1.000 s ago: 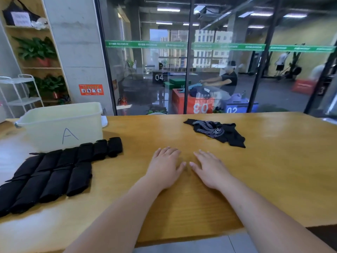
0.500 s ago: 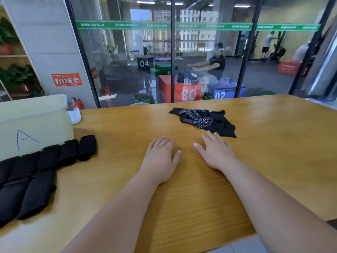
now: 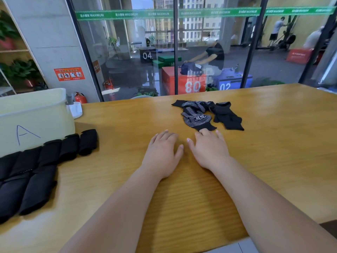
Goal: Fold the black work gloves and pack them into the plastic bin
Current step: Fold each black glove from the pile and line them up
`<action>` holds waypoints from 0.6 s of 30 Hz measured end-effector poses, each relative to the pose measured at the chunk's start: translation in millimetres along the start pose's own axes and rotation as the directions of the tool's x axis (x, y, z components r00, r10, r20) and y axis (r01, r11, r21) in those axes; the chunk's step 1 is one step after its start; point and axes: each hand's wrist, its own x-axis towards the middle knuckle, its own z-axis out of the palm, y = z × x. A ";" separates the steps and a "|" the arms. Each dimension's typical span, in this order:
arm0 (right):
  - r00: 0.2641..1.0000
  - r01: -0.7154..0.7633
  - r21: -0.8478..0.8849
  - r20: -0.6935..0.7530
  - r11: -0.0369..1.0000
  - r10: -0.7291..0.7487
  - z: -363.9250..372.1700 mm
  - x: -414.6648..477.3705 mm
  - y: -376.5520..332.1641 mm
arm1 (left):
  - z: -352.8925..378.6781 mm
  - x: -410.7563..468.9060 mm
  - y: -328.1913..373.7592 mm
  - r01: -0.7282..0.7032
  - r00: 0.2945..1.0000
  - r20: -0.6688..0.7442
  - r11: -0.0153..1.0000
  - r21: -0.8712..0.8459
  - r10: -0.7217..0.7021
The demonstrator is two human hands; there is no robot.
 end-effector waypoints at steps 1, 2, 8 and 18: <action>0.999 0.025 0.004 -0.021 1.000 -0.025 0.1 -5.8 -6.7 | -0.1 -0.6 -0.5 0.001 1.000 -0.008 1.000 0.000 -0.001; 0.997 0.051 0.007 -0.049 0.999 -0.051 0.2 -11.1 -12.6 | -0.1 -1.1 -0.8 0.001 1.000 -0.018 1.000 -0.003 -0.001; 0.957 0.212 0.046 -0.211 0.976 -0.198 -1.7 -23.5 -21.5 | -6.1 -6.4 -0.7 -0.005 0.998 -0.055 0.999 -0.045 0.003; 0.939 0.297 0.319 -0.271 0.900 -0.214 -5.0 -19.6 -8.6 | -3.1 -4.6 -3.8 -0.007 0.999 0.035 0.996 -0.086 0.010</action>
